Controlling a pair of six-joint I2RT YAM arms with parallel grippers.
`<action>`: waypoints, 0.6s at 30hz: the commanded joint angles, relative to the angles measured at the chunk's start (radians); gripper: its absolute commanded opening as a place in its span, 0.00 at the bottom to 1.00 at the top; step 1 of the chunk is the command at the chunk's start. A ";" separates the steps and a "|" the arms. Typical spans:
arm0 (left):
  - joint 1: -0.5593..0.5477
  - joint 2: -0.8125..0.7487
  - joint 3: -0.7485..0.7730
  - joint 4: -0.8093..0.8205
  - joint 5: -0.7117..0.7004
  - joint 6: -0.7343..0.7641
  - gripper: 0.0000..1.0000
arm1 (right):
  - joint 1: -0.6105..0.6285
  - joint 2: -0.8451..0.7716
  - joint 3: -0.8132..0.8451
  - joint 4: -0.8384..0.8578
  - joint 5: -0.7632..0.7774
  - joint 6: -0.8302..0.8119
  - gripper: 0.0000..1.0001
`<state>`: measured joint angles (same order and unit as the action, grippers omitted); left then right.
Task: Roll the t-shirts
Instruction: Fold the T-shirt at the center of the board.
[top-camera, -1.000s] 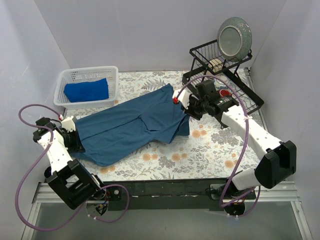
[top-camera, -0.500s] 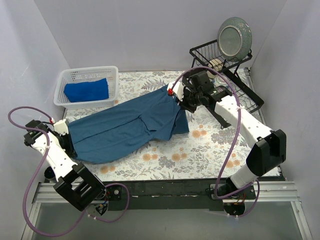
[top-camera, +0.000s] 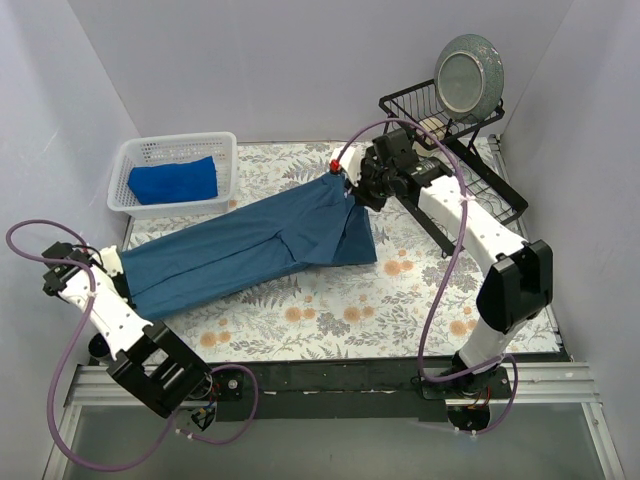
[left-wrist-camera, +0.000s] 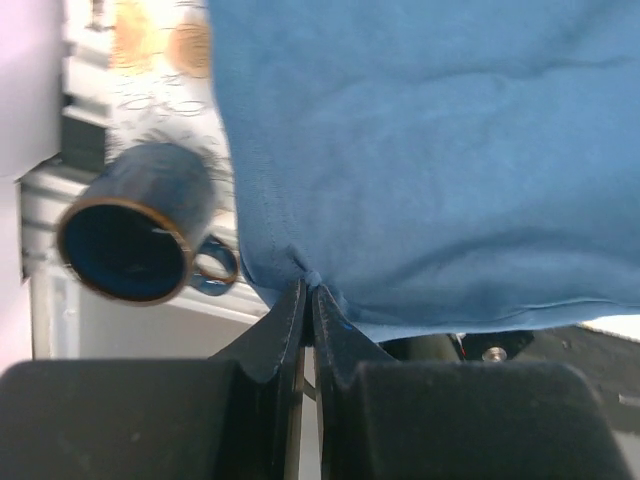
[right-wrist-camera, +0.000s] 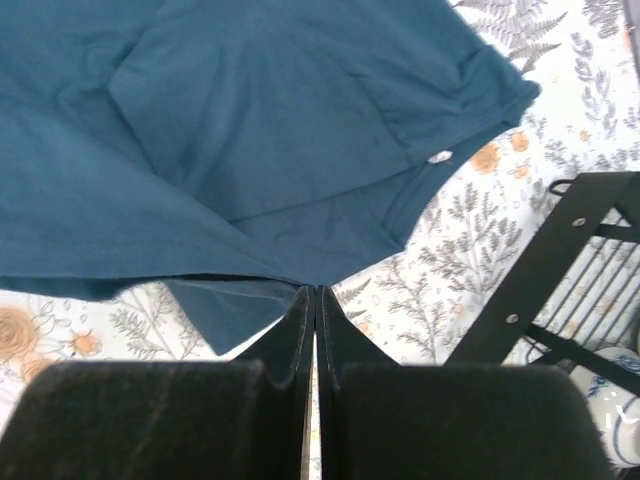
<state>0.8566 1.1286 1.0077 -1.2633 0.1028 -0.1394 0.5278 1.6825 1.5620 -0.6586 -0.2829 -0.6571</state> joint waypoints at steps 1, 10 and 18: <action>0.021 0.026 -0.008 0.096 -0.054 -0.069 0.00 | -0.006 0.057 0.116 0.039 0.019 0.020 0.01; 0.021 0.086 -0.030 0.176 0.106 -0.109 0.00 | -0.006 0.225 0.332 0.013 0.019 0.008 0.01; 0.022 0.119 -0.049 0.298 0.100 -0.131 0.00 | -0.002 0.310 0.395 0.074 0.048 -0.088 0.01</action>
<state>0.8715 1.2442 0.9703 -1.0569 0.1864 -0.2512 0.5247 1.9774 1.9095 -0.6495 -0.2600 -0.6846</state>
